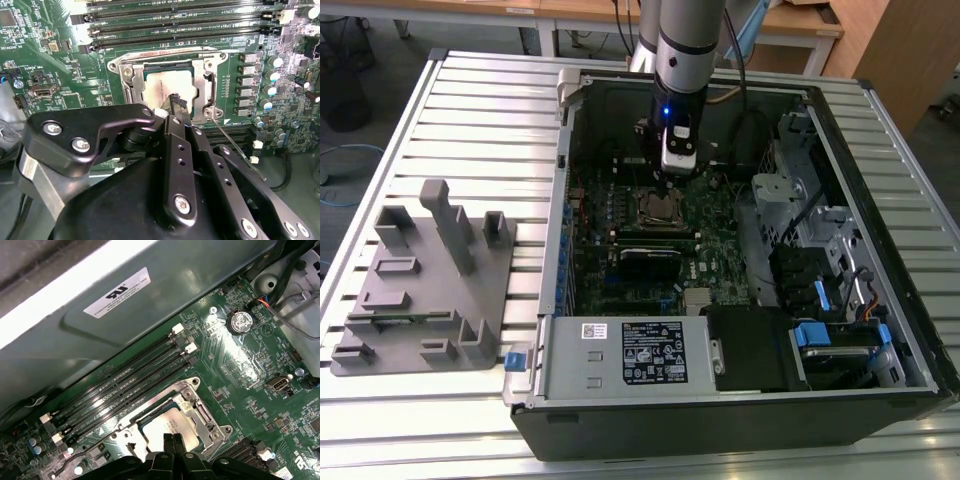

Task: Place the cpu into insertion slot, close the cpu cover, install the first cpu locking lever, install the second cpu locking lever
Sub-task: 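Close the cpu cover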

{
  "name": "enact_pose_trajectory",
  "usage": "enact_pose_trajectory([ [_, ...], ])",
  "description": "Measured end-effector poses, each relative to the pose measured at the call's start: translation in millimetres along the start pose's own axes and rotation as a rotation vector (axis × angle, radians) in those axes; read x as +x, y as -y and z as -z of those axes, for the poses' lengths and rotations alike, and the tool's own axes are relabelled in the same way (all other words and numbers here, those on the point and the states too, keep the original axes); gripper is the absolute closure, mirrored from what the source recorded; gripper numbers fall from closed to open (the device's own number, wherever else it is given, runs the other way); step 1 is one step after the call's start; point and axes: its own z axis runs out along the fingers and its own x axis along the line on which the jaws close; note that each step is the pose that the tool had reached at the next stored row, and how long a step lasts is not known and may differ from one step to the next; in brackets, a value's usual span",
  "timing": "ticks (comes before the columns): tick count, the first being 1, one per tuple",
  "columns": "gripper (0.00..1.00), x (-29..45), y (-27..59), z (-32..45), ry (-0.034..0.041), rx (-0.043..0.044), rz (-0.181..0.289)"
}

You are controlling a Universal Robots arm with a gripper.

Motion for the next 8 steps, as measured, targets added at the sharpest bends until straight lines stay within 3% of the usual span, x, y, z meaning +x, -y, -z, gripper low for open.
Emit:
enact_pose_trajectory([
  [8, 0.9, 0.0, 0.0, -1.0, -0.0009, 0.0013, 0.128],
])
